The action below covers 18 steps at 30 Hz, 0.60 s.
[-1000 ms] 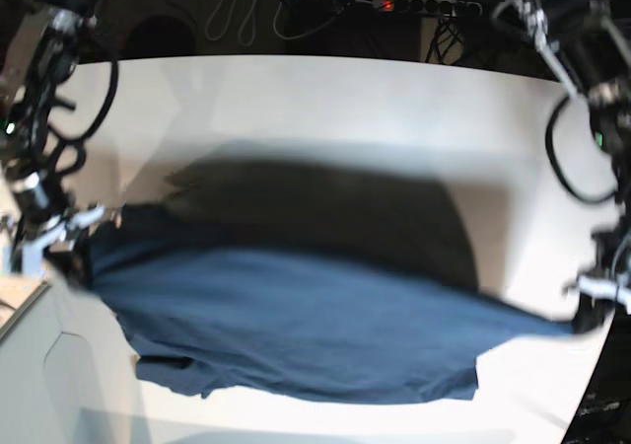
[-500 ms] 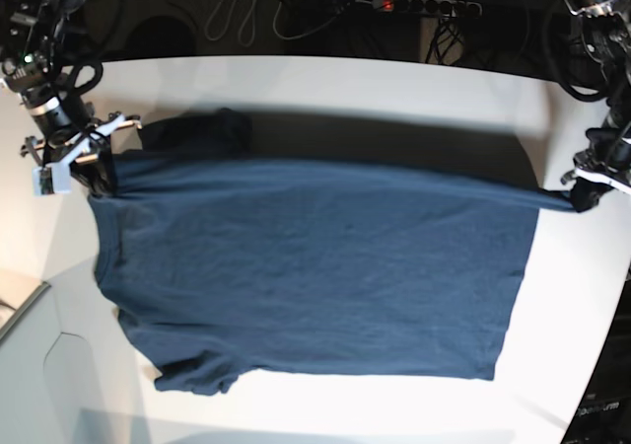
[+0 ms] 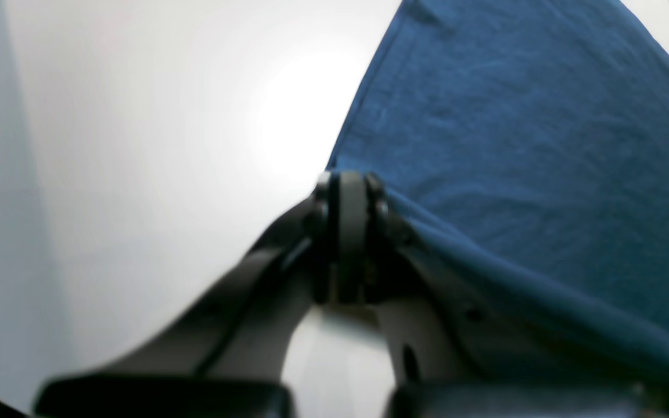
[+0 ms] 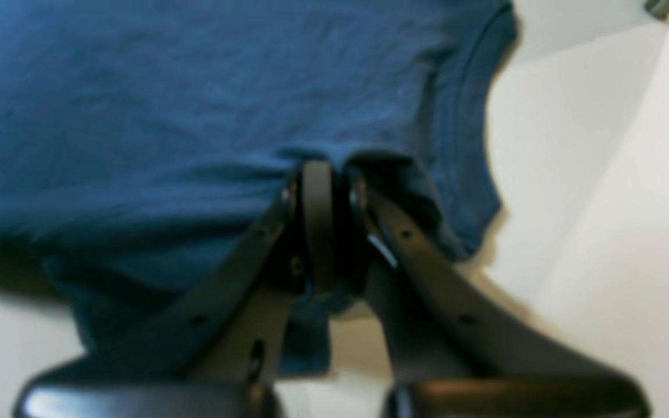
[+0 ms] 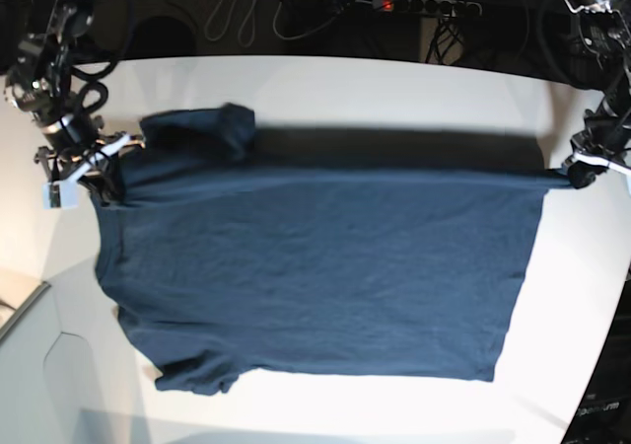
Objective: Layout the t-shirt on the table in an organized manner, then fold the t-shirt properly
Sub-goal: 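Drag the right gripper's shoulder edge away from the left gripper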
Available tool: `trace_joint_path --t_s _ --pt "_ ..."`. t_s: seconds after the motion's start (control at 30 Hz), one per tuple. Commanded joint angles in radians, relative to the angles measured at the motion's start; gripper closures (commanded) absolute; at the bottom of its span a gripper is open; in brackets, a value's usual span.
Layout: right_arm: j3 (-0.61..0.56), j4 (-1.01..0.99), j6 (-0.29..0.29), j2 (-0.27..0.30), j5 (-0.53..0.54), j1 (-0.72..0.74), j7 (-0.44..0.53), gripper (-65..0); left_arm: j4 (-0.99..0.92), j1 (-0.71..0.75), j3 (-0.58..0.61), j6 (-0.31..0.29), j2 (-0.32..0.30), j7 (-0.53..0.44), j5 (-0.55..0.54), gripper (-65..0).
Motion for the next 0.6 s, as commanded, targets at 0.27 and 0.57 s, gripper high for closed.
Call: trace_joint_path --t_s 0.27,0.57 --pt "-0.134 -0.091 0.010 0.085 0.013 0.083 0.027 -21.3 0.025 -0.007 0.000 -0.006 0.002 -0.018 -0.014 -0.1" --pt "0.043 0.087 0.010 -0.012 0.013 -0.033 0.029 -31.8 0.027 -0.005 0.000 -0.006 0.022 -0.015 -0.014 -0.1"
